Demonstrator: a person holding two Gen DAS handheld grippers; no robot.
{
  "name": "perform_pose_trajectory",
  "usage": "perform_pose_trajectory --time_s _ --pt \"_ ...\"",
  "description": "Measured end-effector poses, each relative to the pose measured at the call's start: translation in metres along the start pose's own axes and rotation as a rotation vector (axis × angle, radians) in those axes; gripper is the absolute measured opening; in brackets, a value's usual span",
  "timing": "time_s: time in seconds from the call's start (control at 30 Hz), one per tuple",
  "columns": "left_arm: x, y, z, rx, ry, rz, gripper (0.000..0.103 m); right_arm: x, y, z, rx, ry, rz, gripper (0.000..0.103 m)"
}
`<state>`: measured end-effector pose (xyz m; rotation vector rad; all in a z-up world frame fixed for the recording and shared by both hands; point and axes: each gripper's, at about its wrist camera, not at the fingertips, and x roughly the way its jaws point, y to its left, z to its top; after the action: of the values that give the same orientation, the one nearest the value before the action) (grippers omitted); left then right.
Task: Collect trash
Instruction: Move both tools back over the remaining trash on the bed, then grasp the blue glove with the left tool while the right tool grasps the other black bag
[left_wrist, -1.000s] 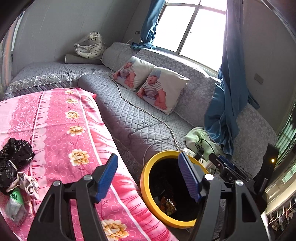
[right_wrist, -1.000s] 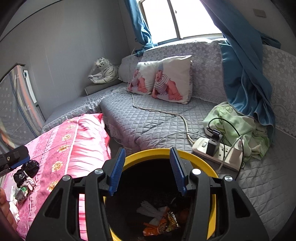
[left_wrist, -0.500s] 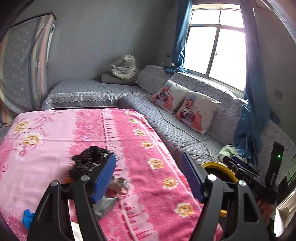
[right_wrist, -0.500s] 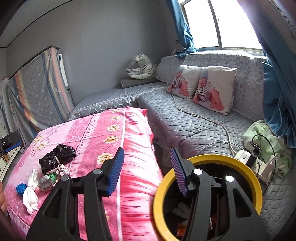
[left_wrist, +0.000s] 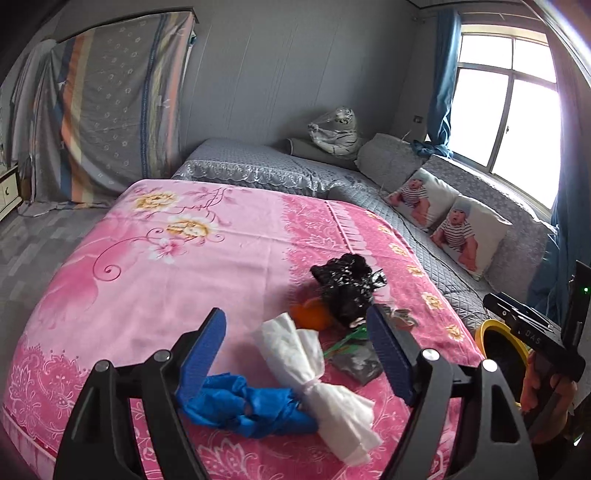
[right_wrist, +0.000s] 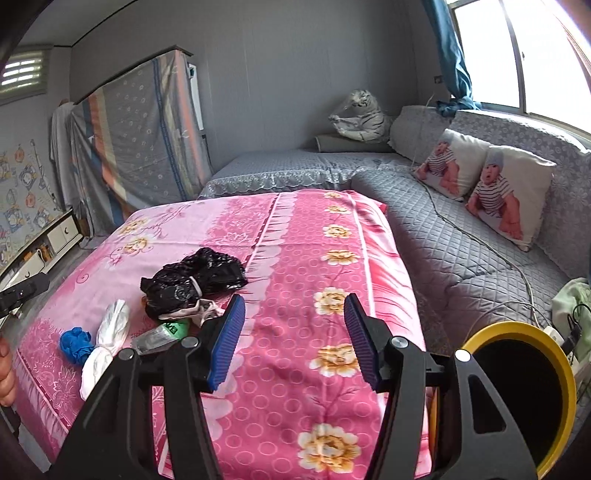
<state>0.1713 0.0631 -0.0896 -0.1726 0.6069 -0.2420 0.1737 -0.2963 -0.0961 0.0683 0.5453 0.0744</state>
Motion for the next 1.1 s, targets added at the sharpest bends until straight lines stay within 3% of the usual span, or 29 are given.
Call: perform_pose_trajectory --time_s 0.43,0.8,1.1 --pt "0.014 0.052 -0.039 -0.083 0.083 0.011 0.075 0.051 0.083 0.002 -0.154 0.084 0.115 0.053" --pt "0.029 0.054 -0.055 -0.069 0.145 -0.015 0.075 0.086 0.124 0.011 -0.221 0.14 0.193 0.059" --pt "0.042 0.059 -0.056 -0.083 0.169 -0.005 0.075 0.108 0.14 0.016 -0.253 0.146 0.18 0.061"
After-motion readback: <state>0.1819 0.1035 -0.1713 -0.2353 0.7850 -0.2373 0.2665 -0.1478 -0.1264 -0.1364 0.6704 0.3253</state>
